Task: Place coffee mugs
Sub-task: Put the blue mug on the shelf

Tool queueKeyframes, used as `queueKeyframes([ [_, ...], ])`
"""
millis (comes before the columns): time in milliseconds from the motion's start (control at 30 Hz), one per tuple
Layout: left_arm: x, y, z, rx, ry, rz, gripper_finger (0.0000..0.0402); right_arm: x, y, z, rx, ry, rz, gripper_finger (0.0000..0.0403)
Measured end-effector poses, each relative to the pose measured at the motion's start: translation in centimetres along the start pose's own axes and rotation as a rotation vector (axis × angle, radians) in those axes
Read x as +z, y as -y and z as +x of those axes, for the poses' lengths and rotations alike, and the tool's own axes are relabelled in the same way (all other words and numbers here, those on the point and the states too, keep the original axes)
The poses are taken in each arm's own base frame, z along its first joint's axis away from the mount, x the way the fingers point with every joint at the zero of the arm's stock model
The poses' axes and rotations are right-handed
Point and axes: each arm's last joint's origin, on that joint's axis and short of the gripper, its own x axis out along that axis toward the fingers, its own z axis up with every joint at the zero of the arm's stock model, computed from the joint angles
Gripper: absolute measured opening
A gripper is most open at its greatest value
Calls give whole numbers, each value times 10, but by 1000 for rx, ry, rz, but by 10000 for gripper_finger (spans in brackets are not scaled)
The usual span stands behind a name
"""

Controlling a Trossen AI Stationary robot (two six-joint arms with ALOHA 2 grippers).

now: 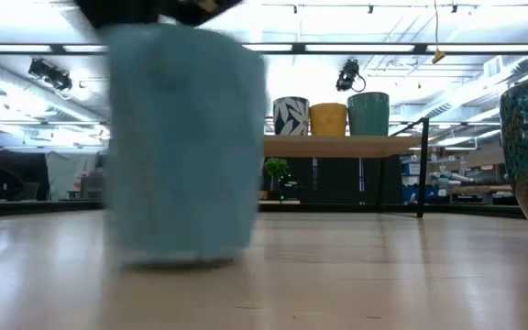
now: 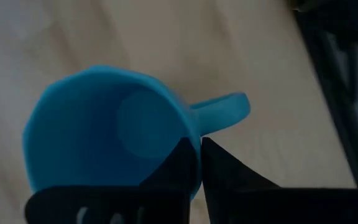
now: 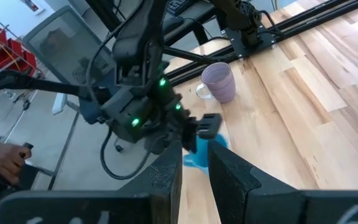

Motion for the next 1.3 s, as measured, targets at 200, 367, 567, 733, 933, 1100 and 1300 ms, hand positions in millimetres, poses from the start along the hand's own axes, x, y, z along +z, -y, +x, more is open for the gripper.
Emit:
queueKeyframes([
  [200, 16, -56, -40, 33, 27, -47, 22, -2, 2, -2, -3, -25, -10, 82],
  [367, 22, -119, -74, 28, 60, -117, 22, -2, 5, -9, -11, -34, 1, 82],
  [567, 13, -185, -112, 84, 96, -163, 22, -2, 11, -18, -52, -25, 28, 82],
  [733, 3, -225, -133, 142, 138, -126, 22, -3, 12, -17, -72, -25, 24, 82],
  [933, -15, -265, -137, 207, 112, -87, 22, -2, 13, -17, -109, 8, 16, 82],
  [1100, -28, -294, -140, 256, 110, -75, 22, 0, 14, -17, -121, 15, 26, 82],
  [1300, -45, -321, -144, 290, 90, -41, 22, 4, 20, -15, -151, 29, 48, 82],
])
